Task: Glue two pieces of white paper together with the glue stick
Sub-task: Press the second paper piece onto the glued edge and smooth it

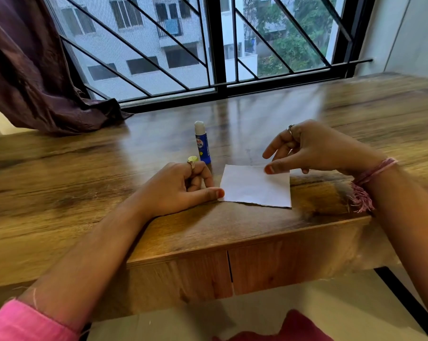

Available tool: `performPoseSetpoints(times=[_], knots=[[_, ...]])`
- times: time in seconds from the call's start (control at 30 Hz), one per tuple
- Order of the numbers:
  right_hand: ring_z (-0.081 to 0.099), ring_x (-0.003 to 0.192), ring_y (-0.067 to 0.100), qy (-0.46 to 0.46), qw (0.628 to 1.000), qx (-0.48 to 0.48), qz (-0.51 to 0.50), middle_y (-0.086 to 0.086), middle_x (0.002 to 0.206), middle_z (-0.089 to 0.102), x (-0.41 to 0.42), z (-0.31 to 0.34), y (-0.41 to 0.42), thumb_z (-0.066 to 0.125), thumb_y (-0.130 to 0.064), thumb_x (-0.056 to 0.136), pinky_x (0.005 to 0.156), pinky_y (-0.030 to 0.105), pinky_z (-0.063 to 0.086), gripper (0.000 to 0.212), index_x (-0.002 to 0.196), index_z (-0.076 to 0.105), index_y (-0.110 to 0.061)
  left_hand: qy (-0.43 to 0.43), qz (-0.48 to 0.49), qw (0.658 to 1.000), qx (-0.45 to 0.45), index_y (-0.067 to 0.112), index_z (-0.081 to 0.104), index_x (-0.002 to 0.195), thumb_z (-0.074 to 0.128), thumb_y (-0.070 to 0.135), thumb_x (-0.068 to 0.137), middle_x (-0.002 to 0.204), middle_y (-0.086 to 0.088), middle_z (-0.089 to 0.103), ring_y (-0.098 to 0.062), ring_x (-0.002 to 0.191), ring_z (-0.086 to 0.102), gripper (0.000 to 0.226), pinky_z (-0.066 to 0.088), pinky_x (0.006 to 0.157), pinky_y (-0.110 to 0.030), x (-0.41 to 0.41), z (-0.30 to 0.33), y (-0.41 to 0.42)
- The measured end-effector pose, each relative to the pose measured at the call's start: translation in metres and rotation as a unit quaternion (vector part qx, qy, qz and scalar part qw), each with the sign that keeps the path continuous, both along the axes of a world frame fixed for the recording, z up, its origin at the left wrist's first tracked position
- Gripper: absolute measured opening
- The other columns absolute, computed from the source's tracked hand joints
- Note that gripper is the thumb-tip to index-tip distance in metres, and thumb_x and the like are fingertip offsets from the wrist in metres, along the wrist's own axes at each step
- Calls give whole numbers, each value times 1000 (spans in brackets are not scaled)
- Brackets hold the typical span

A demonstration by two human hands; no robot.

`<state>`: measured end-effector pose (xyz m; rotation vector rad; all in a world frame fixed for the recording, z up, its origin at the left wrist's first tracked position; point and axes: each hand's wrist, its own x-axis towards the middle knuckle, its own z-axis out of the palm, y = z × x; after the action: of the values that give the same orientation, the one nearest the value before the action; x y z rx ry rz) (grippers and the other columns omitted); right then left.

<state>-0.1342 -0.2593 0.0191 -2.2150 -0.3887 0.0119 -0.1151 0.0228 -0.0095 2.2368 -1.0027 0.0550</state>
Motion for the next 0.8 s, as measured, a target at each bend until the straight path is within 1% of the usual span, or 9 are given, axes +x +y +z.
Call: performPoseSetpoints(times=[0.07, 0.13, 0.5, 0.7, 0.8], knots=[[65, 61, 5, 1, 1000, 1, 0, 4, 76, 75, 0, 0, 0, 82, -22, 68, 42, 14, 44, 27, 92, 71, -17, 5, 1, 1000, -3, 22, 63, 79, 72, 42, 77, 52, 8, 47, -3, 46, 45, 23, 36, 51, -10, 0, 0, 0], [65, 61, 5, 2, 1000, 0, 0, 4, 75, 75, 0, 0, 0, 82, -22, 68, 42, 13, 44, 26, 92, 71, -16, 4, 2, 1000, -2, 22, 63, 79, 72, 42, 77, 52, 10, 46, -3, 46, 45, 23, 36, 50, -10, 1, -1, 0], [66, 60, 3, -6, 1000, -10, -2, 0, 74, 75, -1, -1, 1, 82, -22, 68, 43, 13, 44, 25, 91, 71, -18, -3, -1, 1000, 5, 23, 62, 80, 71, 44, 78, 53, 8, 48, -6, 47, 47, 22, 38, 51, -12, 1, 0, 0], [64, 59, 4, -5, 1000, -3, -5, 6, 77, 75, -3, 0, 2, 82, -23, 68, 43, 13, 44, 25, 90, 71, -17, -11, -1, 1000, 6, 21, 62, 80, 71, 42, 78, 53, 5, 48, -3, 47, 46, 23, 36, 50, -9, -1, 1, 0], [63, 59, 3, -13, 1000, -8, -9, 5, 77, 74, -4, 0, 3, 83, -28, 66, 43, 13, 43, 29, 90, 70, -18, -11, -3, 1000, 7, 21, 62, 80, 71, 43, 78, 54, 3, 48, -3, 47, 45, 24, 36, 50, -8, -1, 1, 0]])
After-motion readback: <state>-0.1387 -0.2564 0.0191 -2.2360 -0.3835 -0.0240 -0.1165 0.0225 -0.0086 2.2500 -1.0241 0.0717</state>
